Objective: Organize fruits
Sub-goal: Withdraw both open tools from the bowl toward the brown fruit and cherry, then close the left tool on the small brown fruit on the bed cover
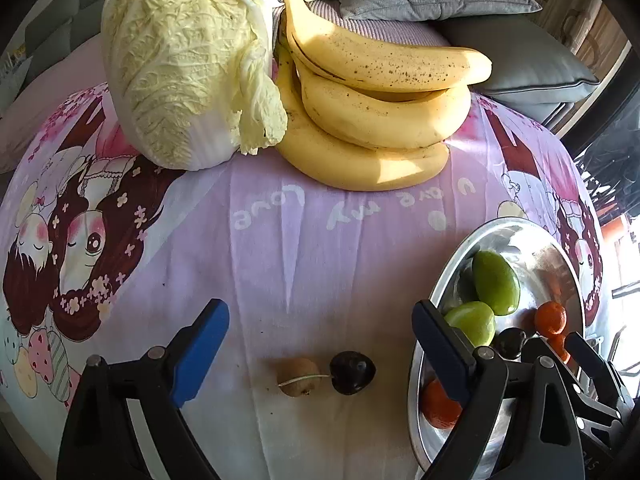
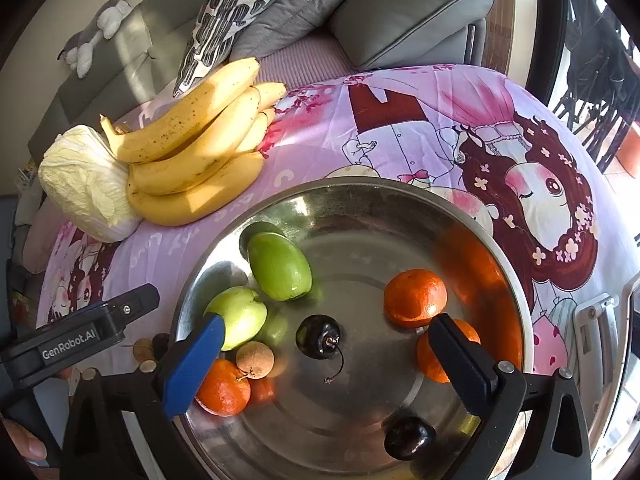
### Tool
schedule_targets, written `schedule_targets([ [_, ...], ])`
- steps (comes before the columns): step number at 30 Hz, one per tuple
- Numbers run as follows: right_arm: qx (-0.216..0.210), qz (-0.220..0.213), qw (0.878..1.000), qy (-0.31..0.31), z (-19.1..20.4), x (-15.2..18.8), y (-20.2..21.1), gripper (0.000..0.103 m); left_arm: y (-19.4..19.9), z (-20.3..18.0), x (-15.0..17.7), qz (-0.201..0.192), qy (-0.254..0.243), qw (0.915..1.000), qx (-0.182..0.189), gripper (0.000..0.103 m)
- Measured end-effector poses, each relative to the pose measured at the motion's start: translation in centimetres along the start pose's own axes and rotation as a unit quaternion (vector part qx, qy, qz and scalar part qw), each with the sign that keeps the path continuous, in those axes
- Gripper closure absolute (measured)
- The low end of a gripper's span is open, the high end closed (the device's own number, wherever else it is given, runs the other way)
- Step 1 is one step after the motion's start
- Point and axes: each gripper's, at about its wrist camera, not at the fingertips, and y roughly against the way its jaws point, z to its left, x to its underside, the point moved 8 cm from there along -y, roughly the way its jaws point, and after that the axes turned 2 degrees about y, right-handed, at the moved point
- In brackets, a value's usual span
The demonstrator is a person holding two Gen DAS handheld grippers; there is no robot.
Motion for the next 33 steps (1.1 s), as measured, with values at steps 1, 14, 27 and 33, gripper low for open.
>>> schedule_targets([
  [1,0.000,-0.001,1.000,0.001,0.0,0.0,0.0,0.000,0.1,0.0,-0.1,-0.003,-0.001,1.0000,0.000,0.010],
  [14,-0.034,-0.050,0.998,0.025,1.9,-0.8,1.0,0.000,2.2,-0.1,-0.8,-0.057,-0.029,0.9979,0.009,0.009],
  [27,-0.061,-0.034,0.997,0.033,3.9,0.1,0.2,0.000,2.3,3.6,0.3,-0.059,0.027,0.9978,0.016,0.009],
  [33,-0.087,-0.014,0.994,0.061,6.7,1.1,-0.3,0.000,2.0,5.1,1.4,-0.038,0.044,0.9982,0.014,0.009],
])
